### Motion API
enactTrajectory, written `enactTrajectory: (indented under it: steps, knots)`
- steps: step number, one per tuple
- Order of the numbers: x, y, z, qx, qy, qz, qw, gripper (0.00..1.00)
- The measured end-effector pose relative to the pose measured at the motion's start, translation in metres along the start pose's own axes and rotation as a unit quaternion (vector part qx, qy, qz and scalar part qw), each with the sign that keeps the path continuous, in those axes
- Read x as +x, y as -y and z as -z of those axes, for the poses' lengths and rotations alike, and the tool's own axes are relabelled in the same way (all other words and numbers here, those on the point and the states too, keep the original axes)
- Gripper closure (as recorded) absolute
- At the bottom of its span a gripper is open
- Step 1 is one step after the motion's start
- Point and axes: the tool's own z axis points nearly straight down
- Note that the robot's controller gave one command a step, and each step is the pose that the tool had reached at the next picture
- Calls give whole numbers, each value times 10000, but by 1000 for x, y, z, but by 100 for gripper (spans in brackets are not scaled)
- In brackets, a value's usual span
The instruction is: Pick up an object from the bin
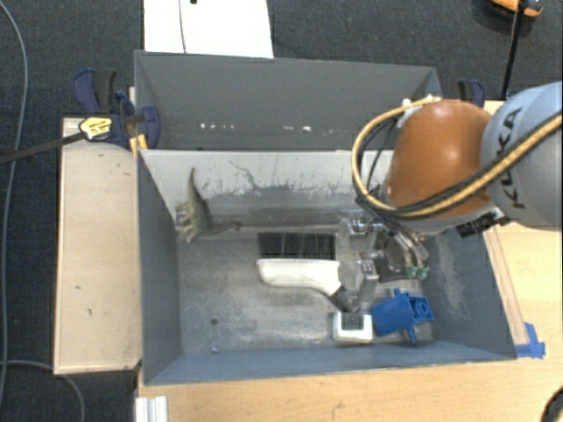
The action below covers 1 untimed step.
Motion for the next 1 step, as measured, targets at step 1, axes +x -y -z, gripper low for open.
enactTrajectory:
  steps: [1]
  knots:
    - [22, 28, -56, -8, -22, 637, 9980, 0]
